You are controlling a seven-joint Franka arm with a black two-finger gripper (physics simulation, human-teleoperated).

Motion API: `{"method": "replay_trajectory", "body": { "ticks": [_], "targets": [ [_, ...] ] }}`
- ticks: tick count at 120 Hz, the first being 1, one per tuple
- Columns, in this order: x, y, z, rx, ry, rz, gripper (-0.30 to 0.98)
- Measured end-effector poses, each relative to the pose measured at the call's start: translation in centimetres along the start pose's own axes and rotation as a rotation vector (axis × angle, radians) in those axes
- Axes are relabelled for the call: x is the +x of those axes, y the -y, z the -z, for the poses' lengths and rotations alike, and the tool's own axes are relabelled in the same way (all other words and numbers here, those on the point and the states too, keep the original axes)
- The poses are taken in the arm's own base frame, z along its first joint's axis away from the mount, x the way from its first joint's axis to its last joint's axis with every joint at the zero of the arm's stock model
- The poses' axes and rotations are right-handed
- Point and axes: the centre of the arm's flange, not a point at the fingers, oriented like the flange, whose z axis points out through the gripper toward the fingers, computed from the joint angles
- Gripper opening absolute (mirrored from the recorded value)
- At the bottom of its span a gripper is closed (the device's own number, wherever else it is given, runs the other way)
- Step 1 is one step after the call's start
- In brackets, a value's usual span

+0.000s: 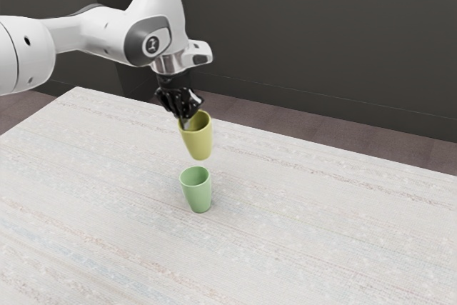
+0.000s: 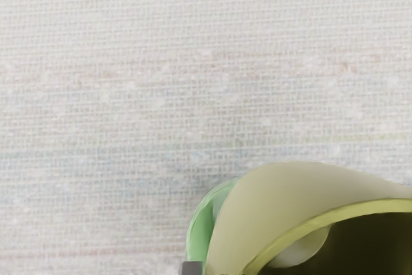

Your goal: Place the right cup onto the left cup

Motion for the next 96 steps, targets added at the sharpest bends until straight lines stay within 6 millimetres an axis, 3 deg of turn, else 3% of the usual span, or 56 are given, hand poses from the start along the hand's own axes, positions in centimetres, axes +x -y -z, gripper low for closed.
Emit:
{"method": "replay_trajectory", "body": {
  "ticks": [42,72,96],
  "targets": [
    [-3.8,0.2,-0.7,0.001,0.021,0.015,-0.10],
    [-3.6,0.1,-1.0,0.000,0.005,0.028,-0.10],
    [-3.0,0.5,-3.0,-0.003,0.023,0.045,-0.10]
  ]
}}
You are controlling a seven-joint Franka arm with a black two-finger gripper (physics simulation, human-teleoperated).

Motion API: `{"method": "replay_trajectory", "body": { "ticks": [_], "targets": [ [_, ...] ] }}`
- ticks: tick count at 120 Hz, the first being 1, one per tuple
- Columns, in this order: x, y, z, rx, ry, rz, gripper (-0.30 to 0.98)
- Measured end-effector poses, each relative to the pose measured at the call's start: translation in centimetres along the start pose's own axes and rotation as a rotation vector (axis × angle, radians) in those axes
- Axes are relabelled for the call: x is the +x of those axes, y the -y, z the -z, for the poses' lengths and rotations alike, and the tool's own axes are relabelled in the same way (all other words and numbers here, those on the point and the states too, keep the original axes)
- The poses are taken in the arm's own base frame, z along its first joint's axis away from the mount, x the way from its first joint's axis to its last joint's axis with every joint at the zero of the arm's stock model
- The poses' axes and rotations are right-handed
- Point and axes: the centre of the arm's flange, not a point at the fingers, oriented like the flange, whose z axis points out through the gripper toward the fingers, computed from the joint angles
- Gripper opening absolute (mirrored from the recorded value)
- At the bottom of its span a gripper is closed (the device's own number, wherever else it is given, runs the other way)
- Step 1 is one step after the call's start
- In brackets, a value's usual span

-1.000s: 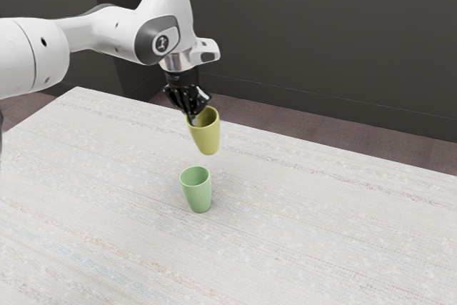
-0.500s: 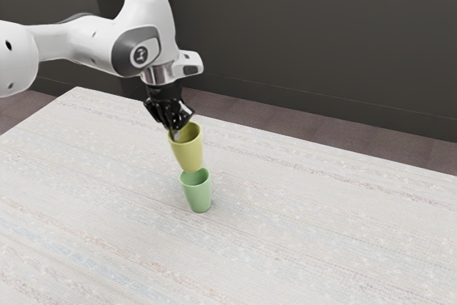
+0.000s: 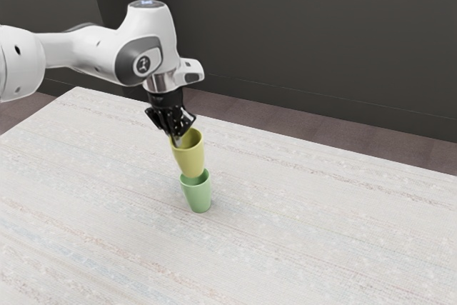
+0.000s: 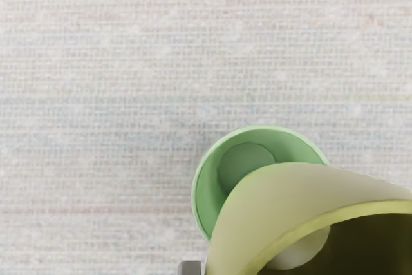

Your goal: Place the right cup onto the left cup

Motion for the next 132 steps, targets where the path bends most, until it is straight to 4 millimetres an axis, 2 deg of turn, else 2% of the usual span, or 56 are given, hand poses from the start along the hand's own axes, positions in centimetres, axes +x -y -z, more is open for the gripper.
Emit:
{"method": "replay_trajectory", "body": {
  "ticks": [40,76,103,116,132],
  "targets": [
    [0.5,0.0,-2.2,-0.006,0.025,0.013,-0.10],
    [0.7,-0.1,-3.4,-0.007,0.035,0.019,-0.09],
    [0.7,-0.1,-3.8,-0.013,0.041,0.019,0.37],
    [0.7,-0.1,-3.8,-0.014,0.040,0.018,0.50],
    [0.7,-0.2,-3.7,-0.014,0.038,0.016,0.59]
  ]
}}
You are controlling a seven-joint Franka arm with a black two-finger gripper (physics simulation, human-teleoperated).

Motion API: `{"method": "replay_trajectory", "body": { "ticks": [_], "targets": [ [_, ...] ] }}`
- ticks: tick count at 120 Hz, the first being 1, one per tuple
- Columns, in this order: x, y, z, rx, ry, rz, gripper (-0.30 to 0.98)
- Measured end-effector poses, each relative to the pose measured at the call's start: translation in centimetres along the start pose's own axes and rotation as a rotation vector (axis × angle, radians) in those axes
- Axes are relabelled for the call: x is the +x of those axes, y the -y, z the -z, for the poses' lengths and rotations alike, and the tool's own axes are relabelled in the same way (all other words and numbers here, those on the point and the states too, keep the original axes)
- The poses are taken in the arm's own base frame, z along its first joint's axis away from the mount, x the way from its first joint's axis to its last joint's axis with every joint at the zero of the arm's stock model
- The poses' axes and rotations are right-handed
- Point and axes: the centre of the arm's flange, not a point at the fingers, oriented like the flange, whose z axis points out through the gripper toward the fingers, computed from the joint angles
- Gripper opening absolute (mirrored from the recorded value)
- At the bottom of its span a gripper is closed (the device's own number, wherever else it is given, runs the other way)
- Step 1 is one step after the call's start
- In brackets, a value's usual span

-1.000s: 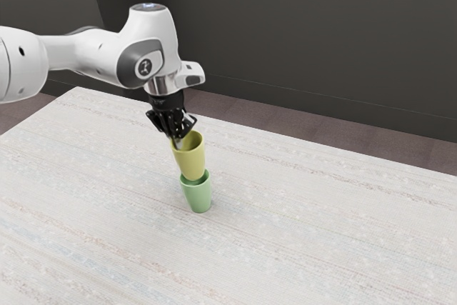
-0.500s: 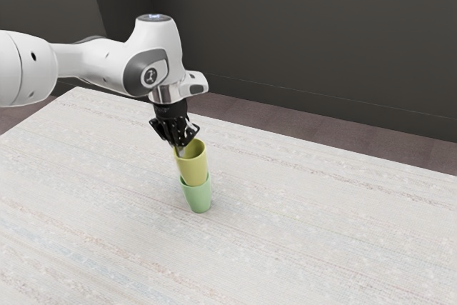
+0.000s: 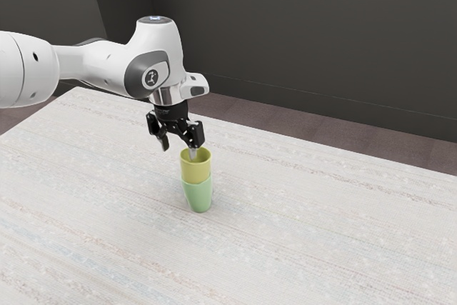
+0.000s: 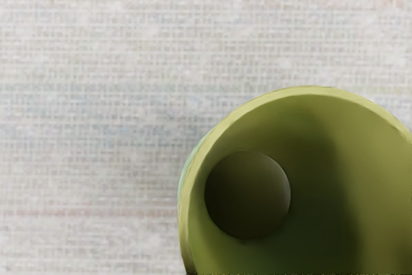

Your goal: Place the right cup onto the left cup

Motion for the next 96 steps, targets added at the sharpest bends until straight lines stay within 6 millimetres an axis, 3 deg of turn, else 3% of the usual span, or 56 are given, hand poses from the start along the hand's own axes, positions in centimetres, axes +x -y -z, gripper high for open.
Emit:
{"method": "replay_trajectory", "body": {
  "ticks": [33,64,82,96],
  "targets": [
    [-0.6,-0.2,3.4,0.007,-0.036,-0.014,0.66],
    [-3.6,0.9,9.7,0.012,-0.044,-0.010,0.68],
    [-4.3,2.1,14.5,0.024,-0.062,-0.027,0.68],
    [-4.6,3.2,15.8,0.041,-0.048,-0.042,0.68]
  ]
}}
